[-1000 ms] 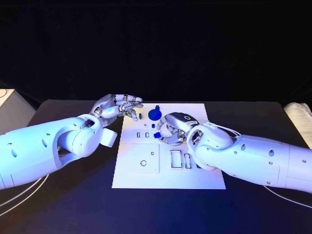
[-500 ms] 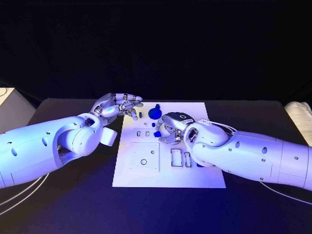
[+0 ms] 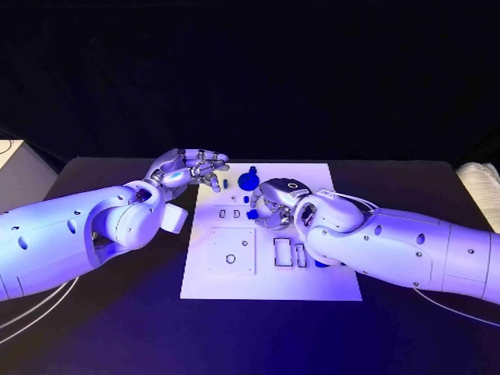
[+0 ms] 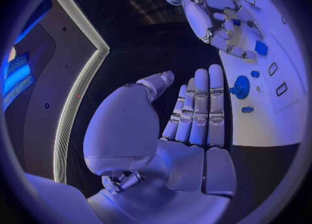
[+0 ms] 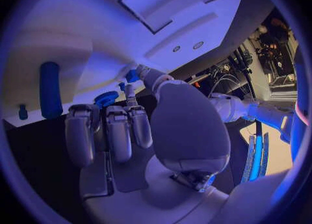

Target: Assemble the parts on the task board

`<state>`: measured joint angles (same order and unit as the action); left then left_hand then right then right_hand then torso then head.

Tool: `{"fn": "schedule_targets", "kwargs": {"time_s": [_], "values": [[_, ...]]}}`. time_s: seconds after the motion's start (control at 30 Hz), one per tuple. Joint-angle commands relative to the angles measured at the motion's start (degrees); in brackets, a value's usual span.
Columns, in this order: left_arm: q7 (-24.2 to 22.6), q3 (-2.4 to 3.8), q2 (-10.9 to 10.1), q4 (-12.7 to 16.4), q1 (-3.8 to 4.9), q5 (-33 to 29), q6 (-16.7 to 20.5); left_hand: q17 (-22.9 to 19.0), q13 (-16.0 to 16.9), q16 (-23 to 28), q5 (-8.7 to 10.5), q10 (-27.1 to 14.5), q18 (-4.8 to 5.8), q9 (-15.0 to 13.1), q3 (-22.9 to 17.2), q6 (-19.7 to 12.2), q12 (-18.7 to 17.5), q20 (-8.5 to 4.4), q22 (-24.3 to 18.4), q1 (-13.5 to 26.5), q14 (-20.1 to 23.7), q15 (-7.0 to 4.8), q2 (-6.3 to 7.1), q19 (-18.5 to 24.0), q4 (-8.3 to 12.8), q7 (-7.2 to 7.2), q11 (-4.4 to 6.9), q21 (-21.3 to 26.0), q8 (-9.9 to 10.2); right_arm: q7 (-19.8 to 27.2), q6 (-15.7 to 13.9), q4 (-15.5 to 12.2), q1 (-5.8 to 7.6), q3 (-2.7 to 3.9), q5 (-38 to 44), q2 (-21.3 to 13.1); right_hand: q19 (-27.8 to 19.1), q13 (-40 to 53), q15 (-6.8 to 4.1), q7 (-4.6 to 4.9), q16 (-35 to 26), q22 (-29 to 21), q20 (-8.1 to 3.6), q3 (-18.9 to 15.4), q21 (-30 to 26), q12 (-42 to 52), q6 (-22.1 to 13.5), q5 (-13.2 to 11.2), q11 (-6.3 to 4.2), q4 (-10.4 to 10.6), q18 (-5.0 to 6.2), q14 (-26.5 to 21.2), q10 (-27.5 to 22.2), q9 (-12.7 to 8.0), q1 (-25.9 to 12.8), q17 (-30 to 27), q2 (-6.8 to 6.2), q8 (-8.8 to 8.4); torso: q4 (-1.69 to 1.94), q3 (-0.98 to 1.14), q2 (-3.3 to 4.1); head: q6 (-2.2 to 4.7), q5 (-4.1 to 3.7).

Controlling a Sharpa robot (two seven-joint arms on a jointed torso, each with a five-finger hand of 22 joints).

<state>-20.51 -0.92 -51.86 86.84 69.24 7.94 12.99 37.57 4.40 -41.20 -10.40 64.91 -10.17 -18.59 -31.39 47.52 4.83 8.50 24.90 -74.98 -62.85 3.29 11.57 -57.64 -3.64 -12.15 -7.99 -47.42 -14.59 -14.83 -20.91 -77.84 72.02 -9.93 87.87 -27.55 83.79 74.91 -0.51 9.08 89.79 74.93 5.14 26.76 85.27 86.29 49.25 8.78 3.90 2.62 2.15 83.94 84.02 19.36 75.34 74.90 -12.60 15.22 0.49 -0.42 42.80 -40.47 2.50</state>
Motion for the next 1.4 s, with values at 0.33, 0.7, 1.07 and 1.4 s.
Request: {"fn": "schedule_targets", "kwargs": {"time_s": [0.33, 0.7, 1.07, 1.4], "values": [[-0.3, 0.01, 0.0, 0.1, 0.00, -0.1, -1.2, 0.1, 0.1, 0.3, 0.37, -0.4, -0.38, -0.1, 0.1, -0.3, 0.3, 0.07, -0.1, 0.1, 0.0, 0.11, -0.37, 0.4, 0.3, 0.00, 0.03, -0.3, 0.2, -0.1, 2.4, 1.7, -0.11, 0.00, -0.2, 0.9, 4.4, 11.2, 0.05, -0.31, 0.2, 11.1, 0.23, 1.0, 0.2, 0.1, 1.0, 0.4, 0.24, 0.2, -0.90, 6.0, 1.4, -0.1, -0.1, 15.0, 1.30, 0.17, -0.01, 0.00, 0.01, -0.27, 0.04], [-0.3, 0.01, 0.0, 0.1, 0.00, -0.1, -1.1, 0.1, 0.1, 0.3, 0.37, -0.4, -0.38, -0.1, 0.1, -0.3, 0.3, 0.07, -0.1, 0.1, 0.0, 0.11, -0.37, 0.4, 0.3, 0.00, 0.03, -0.3, 0.2, -0.2, 3.9, 2.7, -0.19, -0.07, -0.4, 1.6, 4.4, 11.3, -0.18, -0.49, 0.2, 11.1, 0.04, 1.5, 0.1, 0.1, 1.6, 0.3, 0.06, 0.3, -0.87, 6.0, 1.5, -0.1, -0.4, 15.0, 1.70, 0.37, -0.04, 0.02, 0.00, -0.41, 0.13], [-0.2, 0.00, 0.0, 0.1, 0.00, -0.1, -1.2, 0.1, 0.1, 0.3, 0.37, -0.4, -0.38, -0.1, 0.1, -0.3, 0.3, 0.07, -0.1, 0.1, 0.0, 0.11, -0.37, 0.4, 0.3, 0.00, 0.03, -0.3, 0.2, 0.3, 2.5, 2.6, -0.28, -0.11, -1.0, 1.4, 4.4, 12.0, -1.78, -2.00, 0.1, 11.1, -1.31, 3.2, 0.1, 0.8, 5.2, 0.3, -1.15, 0.2, -0.86, 6.0, 2.4, 0.6, -0.7, 14.9, 3.76, 2.69, -0.05, 0.02, -0.03, -0.55, 0.19], [0.0, 0.00, 0.0, 0.1, 0.00, -0.1, -1.2, 0.1, 0.1, 0.4, 0.36, -0.5, -0.38, -0.2, 0.1, -0.3, 0.3, 0.07, -0.1, 0.1, 0.0, 0.11, -0.44, 0.4, 0.3, -0.02, 0.01, -0.4, 0.2, 0.2, -2.2, 2.2, -0.29, -0.11, -0.8, 1.0, 4.4, 12.6, -3.48, -3.92, 0.1, 11.2, -2.99, 5.1, 0.0, 1.3, 7.3, -1.3, -2.88, -1.4, -0.88, 6.0, 3.2, 3.0, -0.5, 14.8, 6.33, 7.69, -0.03, 0.02, -0.04, -0.51, 0.17]]}}
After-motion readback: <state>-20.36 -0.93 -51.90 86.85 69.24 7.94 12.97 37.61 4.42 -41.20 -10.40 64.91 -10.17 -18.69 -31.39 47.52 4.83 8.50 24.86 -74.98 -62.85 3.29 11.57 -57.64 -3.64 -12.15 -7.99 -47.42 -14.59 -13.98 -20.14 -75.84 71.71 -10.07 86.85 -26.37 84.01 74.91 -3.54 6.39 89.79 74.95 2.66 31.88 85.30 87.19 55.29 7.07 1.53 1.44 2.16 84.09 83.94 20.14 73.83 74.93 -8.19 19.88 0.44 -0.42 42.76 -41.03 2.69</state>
